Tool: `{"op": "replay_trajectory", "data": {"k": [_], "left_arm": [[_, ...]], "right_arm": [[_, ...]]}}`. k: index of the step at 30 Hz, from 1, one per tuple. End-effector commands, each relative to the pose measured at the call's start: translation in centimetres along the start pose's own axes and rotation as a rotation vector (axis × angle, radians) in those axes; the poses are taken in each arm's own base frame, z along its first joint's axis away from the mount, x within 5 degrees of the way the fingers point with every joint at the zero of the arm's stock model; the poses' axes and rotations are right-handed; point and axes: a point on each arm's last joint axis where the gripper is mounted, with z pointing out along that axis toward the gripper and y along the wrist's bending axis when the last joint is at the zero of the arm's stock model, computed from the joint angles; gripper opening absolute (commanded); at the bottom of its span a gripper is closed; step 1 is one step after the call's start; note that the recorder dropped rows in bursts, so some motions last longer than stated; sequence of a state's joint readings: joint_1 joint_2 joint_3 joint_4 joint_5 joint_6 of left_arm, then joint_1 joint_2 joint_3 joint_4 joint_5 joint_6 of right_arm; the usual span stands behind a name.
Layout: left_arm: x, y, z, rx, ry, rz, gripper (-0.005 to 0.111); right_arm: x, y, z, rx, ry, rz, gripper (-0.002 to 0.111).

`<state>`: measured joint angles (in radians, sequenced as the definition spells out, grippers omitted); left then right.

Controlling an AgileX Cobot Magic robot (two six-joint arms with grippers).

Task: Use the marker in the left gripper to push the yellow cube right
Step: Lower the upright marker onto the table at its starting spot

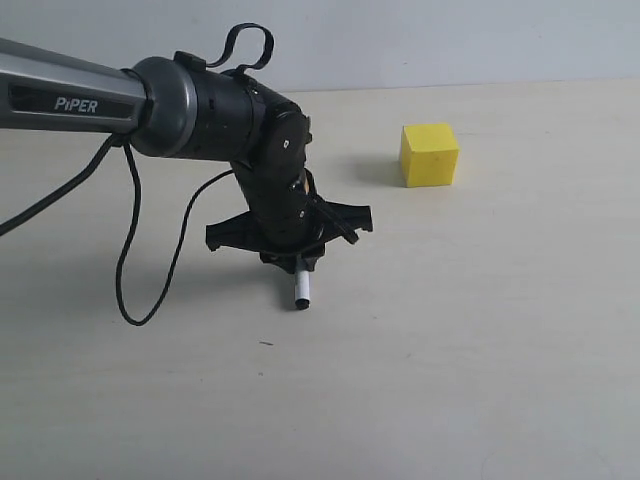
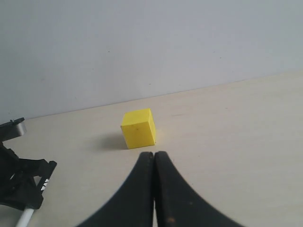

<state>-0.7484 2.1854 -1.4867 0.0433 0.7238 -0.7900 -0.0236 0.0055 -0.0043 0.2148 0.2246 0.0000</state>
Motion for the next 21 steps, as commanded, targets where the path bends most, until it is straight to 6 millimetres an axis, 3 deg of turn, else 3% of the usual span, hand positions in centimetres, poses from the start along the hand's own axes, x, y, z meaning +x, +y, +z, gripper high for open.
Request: {"op": "replay_trajectory", "data": {"k": [1, 21], "left_arm": [[-0.19, 0.23, 0.26, -0.005, 0.007, -0.043, 0.0], [-0.04, 0.33, 0.26, -0.018, 0.023, -0.093, 0.0]], "right_arm": [[0.07, -0.02, 0.01, 0.0, -0.005, 0.002, 0.0], [0.07, -0.02, 0.01, 0.0, -0.005, 0.002, 0.0]]}}
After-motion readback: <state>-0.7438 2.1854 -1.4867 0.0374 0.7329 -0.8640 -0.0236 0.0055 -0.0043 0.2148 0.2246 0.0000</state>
